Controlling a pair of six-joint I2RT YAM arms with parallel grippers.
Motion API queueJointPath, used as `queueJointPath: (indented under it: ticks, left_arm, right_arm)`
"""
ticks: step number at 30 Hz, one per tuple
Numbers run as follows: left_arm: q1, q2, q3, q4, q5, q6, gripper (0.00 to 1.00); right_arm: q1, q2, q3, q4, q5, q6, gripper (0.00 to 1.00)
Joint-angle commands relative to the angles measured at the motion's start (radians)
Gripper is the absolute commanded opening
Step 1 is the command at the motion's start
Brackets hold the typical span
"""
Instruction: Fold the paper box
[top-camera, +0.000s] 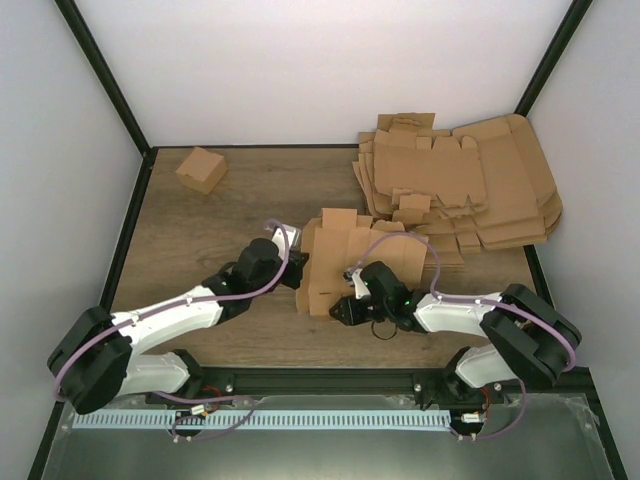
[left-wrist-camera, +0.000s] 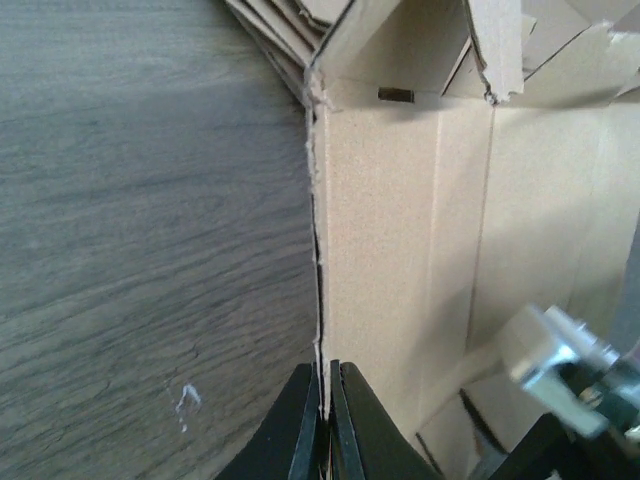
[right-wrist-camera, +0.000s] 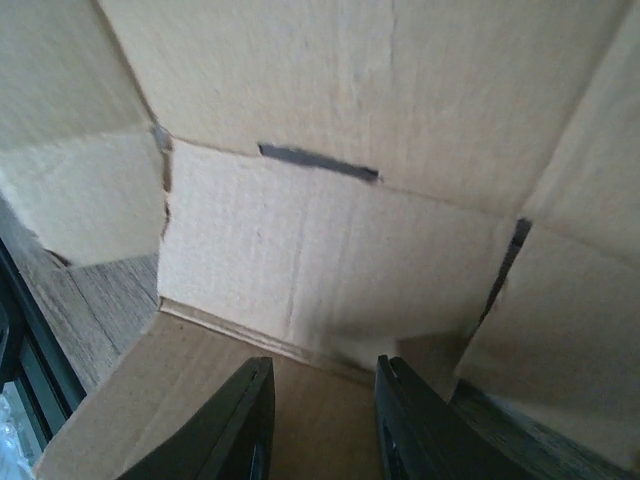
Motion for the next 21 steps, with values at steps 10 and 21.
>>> queueJointPath:
  ticks: [10,21]
  left_arm:
    - [0.010,0.034,0.199,-0.178,0.074,-0.123,0.04]
    - [0.042,0.085,0.215,-0.162,0.208,-0.198,0.04]
  right_arm:
    - [0.040,0.028,0.017,-0.022,0.075,-0.006,0.31]
    - [0.041,-0.017,-0.002,0.000,0.120,0.001,0.31]
